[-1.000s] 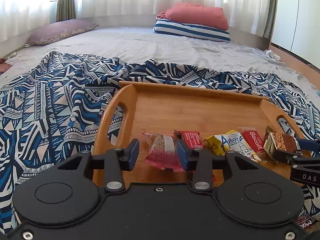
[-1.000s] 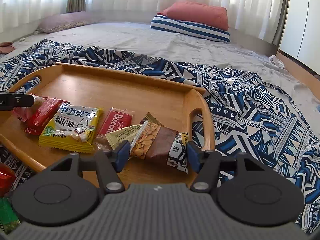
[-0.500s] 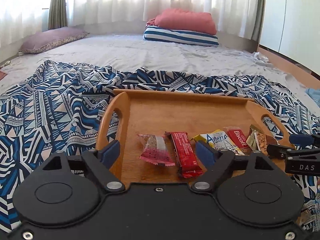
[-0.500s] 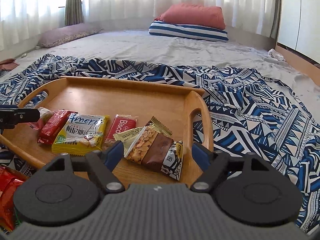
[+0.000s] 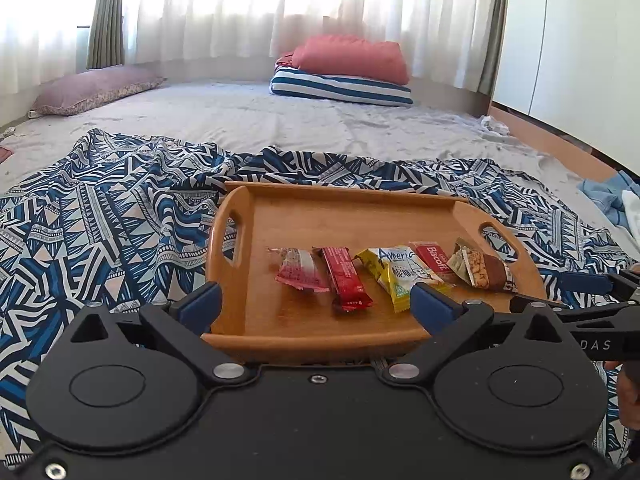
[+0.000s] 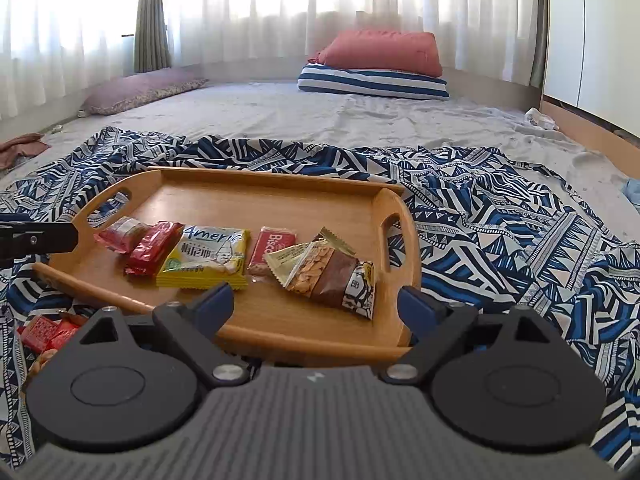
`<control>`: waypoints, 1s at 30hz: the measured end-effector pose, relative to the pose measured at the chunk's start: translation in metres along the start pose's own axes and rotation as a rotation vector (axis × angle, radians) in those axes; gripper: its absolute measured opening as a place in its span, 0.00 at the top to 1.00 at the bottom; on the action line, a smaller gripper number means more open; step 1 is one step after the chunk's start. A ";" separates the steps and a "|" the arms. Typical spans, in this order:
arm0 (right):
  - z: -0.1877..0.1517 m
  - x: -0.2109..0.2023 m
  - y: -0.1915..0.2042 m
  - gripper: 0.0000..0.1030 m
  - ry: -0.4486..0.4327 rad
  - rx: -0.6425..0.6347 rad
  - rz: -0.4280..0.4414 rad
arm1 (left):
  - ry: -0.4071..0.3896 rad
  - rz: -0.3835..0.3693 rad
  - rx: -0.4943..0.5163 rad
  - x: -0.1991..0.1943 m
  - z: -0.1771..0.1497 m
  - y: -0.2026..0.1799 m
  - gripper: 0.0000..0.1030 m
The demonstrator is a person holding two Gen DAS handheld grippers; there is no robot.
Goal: Organize snacks
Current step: 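Withdraw both tools from the tray back to the snack pile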
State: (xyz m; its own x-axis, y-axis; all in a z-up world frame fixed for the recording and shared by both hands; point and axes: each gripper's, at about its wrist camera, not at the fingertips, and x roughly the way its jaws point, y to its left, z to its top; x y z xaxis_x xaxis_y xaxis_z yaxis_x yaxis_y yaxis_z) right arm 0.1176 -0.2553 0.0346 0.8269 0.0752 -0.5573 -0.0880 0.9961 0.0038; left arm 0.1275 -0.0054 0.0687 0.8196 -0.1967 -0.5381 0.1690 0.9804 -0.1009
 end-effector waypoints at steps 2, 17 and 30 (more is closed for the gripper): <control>-0.005 -0.009 0.006 0.04 -0.009 -0.001 0.005 | 0.001 -0.007 0.002 -0.008 -0.005 0.001 0.02; -0.038 -0.053 0.040 0.00 -0.043 -0.029 -0.016 | 0.033 -0.009 0.005 -0.041 -0.043 0.003 0.01; -0.066 -0.057 0.042 0.00 0.005 0.019 -0.028 | 0.065 0.015 -0.013 -0.050 -0.068 0.009 0.01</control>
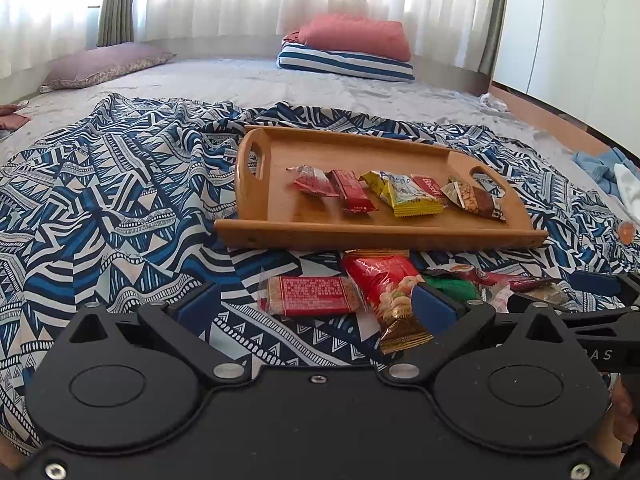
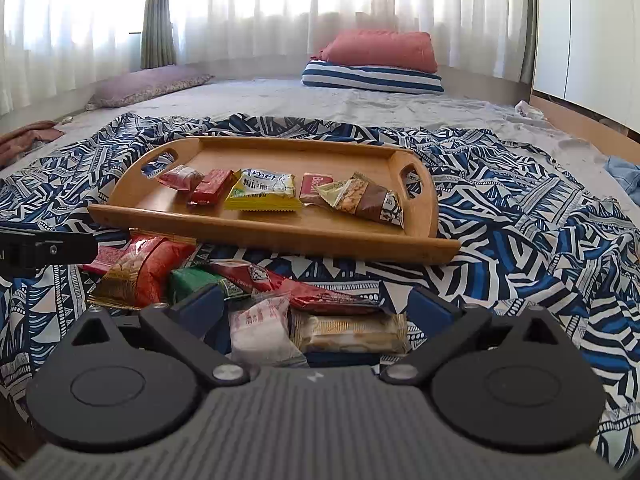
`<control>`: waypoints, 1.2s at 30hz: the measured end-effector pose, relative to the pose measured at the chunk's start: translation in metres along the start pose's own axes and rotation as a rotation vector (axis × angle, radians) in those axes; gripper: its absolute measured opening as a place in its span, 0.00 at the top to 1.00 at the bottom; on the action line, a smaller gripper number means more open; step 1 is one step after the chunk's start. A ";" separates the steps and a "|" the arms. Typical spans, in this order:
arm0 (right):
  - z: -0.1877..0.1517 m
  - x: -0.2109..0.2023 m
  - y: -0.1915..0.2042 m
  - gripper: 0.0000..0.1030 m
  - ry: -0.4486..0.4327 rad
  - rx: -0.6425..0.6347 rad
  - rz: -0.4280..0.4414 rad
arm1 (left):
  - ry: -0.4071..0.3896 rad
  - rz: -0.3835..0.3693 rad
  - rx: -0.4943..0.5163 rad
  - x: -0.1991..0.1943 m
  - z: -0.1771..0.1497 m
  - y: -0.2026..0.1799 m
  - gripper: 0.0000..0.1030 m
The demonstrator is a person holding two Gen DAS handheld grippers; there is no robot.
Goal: Organize snacks
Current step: 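Withdraw both tools from the tray back to the snack pile, then grasp the red-and-gold cashew bag with the left tool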
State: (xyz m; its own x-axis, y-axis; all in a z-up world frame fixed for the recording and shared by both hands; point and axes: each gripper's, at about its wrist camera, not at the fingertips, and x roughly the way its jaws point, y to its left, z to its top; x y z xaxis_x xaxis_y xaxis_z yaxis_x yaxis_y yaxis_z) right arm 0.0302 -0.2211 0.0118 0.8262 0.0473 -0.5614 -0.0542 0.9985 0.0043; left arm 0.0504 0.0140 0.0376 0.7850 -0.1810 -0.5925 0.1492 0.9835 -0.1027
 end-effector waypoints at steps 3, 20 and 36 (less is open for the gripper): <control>-0.007 0.002 0.001 0.00 0.015 0.013 0.000 | 0.015 0.003 -0.011 0.002 -0.004 0.002 0.01; -0.026 0.010 0.002 0.00 0.045 0.035 -0.020 | 0.046 -0.042 -0.046 0.011 -0.013 -0.006 0.01; -0.039 0.006 0.009 0.00 -0.026 0.043 -0.056 | 0.064 -0.085 -0.026 0.030 -0.012 -0.036 0.06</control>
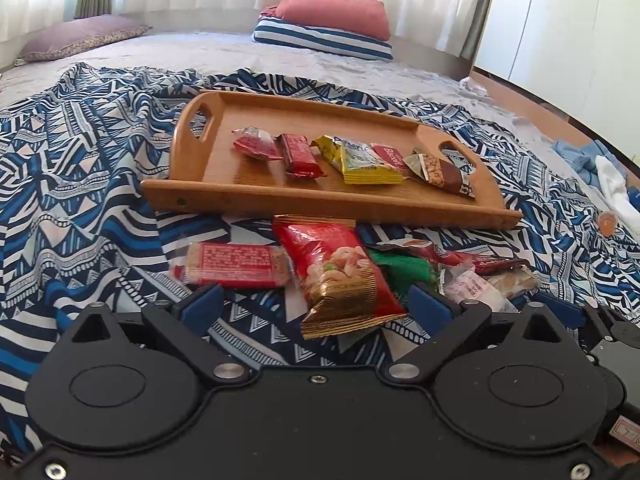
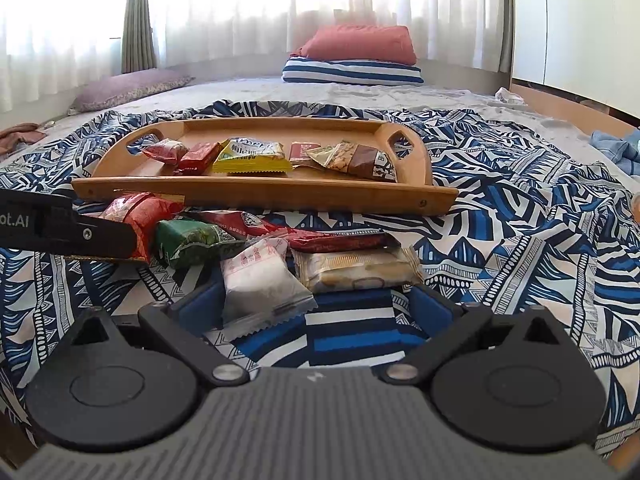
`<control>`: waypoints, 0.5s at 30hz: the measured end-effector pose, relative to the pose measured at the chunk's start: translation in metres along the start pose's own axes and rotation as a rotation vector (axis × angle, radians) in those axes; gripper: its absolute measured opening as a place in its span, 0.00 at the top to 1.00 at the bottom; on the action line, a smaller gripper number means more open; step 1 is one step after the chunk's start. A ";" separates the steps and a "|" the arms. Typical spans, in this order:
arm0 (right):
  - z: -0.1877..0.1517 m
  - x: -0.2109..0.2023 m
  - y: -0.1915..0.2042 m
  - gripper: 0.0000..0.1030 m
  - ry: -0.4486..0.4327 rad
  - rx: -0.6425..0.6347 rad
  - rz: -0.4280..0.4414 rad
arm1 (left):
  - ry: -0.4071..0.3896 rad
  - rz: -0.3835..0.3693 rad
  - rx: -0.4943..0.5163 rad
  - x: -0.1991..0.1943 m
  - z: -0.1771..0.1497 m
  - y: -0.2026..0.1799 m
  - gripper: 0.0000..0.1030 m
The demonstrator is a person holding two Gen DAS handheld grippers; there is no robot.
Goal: Organize snacks
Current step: 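Grasp the red-and-gold cashew bag with the left tool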
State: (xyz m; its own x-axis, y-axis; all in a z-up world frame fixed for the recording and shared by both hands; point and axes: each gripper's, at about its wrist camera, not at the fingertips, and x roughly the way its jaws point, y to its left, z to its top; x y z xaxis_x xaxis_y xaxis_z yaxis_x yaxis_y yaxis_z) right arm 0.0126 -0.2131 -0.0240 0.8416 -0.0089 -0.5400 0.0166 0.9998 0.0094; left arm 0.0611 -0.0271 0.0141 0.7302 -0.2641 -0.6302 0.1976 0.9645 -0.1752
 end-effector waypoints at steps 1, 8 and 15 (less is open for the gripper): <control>0.000 -0.001 0.001 0.00 0.000 0.000 -0.002 | 0.000 -0.001 0.000 0.001 0.001 -0.001 0.10; -0.003 -0.010 0.011 0.05 -0.018 -0.030 0.006 | 0.001 -0.019 -0.005 0.007 0.006 -0.007 0.31; -0.004 -0.016 0.022 0.22 -0.033 -0.048 0.038 | 0.005 -0.024 0.016 0.006 0.006 -0.010 0.53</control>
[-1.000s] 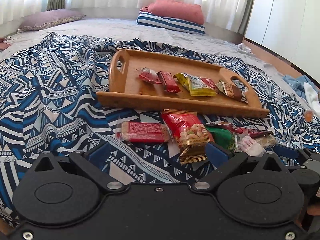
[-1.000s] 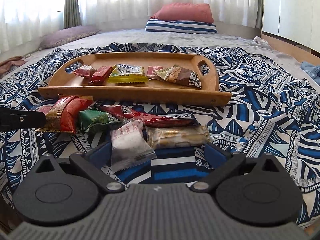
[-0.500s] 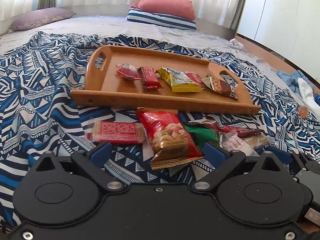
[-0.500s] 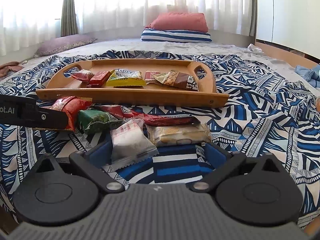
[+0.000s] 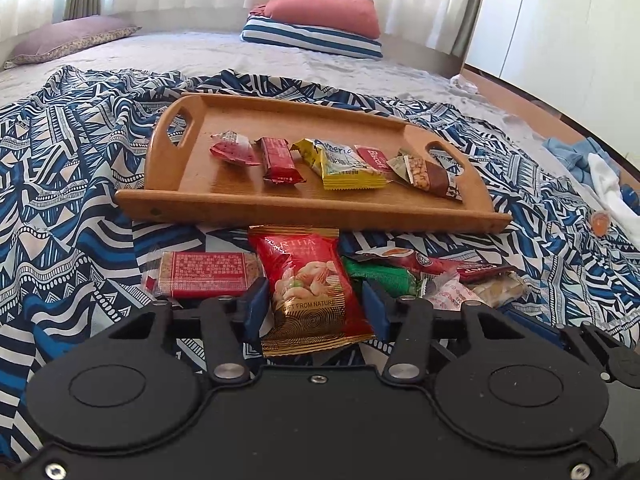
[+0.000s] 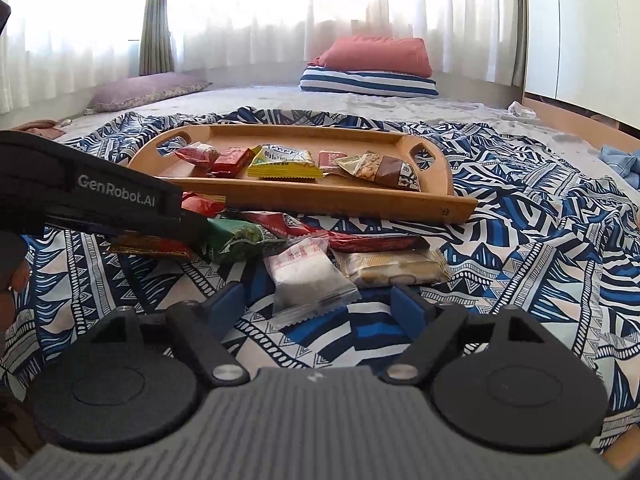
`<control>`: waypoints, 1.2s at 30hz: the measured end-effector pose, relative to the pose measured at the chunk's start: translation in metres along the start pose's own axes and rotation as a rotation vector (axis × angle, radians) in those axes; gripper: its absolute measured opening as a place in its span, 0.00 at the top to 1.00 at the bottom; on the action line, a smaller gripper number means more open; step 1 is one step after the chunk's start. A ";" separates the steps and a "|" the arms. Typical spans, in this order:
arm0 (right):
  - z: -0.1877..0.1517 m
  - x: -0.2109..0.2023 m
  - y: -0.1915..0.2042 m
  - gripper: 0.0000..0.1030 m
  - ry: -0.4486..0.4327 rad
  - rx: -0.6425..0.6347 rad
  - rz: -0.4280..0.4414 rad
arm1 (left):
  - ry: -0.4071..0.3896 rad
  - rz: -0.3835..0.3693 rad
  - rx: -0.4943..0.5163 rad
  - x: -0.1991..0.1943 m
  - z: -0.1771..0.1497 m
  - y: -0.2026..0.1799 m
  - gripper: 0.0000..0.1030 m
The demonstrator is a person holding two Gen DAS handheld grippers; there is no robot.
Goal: Organize snacks
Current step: 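Grasp the red-and-gold cashew bag with the left tool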
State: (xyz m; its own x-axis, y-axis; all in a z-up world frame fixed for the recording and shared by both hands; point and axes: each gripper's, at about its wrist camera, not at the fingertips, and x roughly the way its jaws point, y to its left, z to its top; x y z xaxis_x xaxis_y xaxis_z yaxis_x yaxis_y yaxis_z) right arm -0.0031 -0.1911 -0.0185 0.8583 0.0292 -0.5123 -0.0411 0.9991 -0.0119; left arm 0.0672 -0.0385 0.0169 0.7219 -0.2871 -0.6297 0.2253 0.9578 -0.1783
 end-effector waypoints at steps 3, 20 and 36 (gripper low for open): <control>0.000 -0.001 0.004 0.33 -0.008 -0.015 0.011 | -0.001 0.000 0.018 -0.004 -0.003 0.000 0.54; 0.011 -0.006 0.016 0.45 -0.043 -0.092 -0.014 | -0.029 0.016 0.032 -0.017 -0.005 0.010 0.36; 0.021 0.006 0.023 0.27 -0.057 -0.229 -0.033 | -0.015 0.012 0.055 -0.005 -0.003 0.006 0.40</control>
State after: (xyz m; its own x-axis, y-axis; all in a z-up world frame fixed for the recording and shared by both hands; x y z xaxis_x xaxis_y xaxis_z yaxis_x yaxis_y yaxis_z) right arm 0.0119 -0.1669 -0.0040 0.8884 0.0044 -0.4590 -0.1213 0.9666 -0.2256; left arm 0.0631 -0.0315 0.0166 0.7347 -0.2760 -0.6197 0.2520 0.9592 -0.1284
